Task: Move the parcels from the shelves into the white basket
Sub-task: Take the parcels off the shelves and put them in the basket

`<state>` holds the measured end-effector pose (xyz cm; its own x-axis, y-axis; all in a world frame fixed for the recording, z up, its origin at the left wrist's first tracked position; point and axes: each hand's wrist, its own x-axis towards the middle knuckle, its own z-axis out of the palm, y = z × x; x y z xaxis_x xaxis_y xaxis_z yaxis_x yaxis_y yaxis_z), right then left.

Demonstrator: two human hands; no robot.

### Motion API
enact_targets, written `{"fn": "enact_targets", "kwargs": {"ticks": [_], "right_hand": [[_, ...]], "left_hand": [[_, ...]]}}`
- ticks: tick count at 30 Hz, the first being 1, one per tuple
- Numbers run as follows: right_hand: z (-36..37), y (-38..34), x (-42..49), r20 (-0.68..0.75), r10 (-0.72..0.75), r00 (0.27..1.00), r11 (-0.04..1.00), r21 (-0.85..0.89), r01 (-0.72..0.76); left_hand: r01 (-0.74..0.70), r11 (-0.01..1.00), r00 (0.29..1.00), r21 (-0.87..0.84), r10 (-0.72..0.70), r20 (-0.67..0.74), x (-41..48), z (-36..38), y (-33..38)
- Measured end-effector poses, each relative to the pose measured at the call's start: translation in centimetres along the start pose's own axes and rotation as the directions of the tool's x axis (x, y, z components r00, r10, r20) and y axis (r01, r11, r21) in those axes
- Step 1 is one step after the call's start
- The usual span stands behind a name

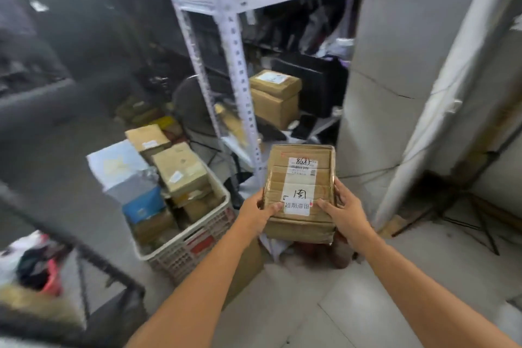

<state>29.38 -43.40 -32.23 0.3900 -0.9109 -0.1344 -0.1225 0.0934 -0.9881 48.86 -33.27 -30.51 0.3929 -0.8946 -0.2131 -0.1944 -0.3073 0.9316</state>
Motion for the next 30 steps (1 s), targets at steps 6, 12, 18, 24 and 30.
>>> {"fn": "enact_targets", "kwargs": {"ticks": [6, 12, 18, 24, 30], "right_hand": [[12.6, -1.8, 3.8, 0.225, -0.014, 0.974, 0.995, -0.092, 0.035], [23.5, -3.7, 9.3, 0.376, -0.013, 0.927, 0.989, -0.129, 0.066], [30.9, -5.7, 16.0, 0.49, 0.013, 0.871, 0.987, -0.145, 0.066], [36.1, -5.7, 23.2, 0.536, 0.021, 0.844, 0.988, -0.142, 0.065], [39.8, -5.5, 30.1, 0.598, 0.012, 0.801, 0.981, -0.16, 0.105]], "left_hand": [[0.066, 0.993, 0.97, -0.094, -0.086, -0.226, -0.8, -11.2, -3.8], [0.096, 0.98, 0.941, -0.172, -0.146, -0.306, 1.6, -21.1, -6.3], [0.058, 0.982, 0.905, -0.181, -0.129, -0.406, 6.2, -27.2, -7.6], [0.067, 0.975, 0.872, -0.212, -0.16, -0.462, 11.8, -30.2, -8.3], [0.105, 0.963, 0.791, -0.247, -0.232, -0.566, 17.3, -31.4, -8.7]]}}
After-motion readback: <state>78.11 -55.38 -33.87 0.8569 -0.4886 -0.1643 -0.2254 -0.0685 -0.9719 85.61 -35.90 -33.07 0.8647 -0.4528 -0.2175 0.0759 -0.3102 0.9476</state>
